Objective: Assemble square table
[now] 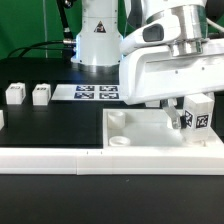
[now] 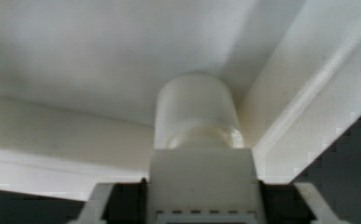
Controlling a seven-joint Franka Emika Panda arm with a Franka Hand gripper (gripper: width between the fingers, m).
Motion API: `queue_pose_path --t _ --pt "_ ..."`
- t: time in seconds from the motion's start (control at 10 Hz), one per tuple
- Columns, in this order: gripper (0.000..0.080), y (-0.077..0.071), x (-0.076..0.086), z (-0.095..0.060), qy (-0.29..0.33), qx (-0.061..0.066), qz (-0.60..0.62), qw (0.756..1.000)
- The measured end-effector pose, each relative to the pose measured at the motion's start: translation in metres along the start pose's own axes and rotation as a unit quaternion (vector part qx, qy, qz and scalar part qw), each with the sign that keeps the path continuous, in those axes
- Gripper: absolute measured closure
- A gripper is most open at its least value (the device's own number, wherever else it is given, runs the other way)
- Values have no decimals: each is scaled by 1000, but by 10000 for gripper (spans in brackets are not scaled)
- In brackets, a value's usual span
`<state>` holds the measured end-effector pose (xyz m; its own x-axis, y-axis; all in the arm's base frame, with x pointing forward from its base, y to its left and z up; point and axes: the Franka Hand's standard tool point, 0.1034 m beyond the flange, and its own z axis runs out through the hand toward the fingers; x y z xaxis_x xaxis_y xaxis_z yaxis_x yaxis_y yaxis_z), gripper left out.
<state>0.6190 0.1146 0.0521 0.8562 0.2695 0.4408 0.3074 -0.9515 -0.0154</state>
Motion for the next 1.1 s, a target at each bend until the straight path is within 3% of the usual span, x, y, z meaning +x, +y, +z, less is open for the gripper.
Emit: queue_pose_path --t 0.1,0.2,0.3,0.5,1.1 --pt "508 0 0 0 1 0 -1 1000" --pt "433 0 0 0 0 0 -1 1000" --pt "433 0 0 0 0 0 -1 1000" --pt "195 0 0 0 0 0 -1 1000" --pt "150 0 -1 0 0 0 -1 1000"
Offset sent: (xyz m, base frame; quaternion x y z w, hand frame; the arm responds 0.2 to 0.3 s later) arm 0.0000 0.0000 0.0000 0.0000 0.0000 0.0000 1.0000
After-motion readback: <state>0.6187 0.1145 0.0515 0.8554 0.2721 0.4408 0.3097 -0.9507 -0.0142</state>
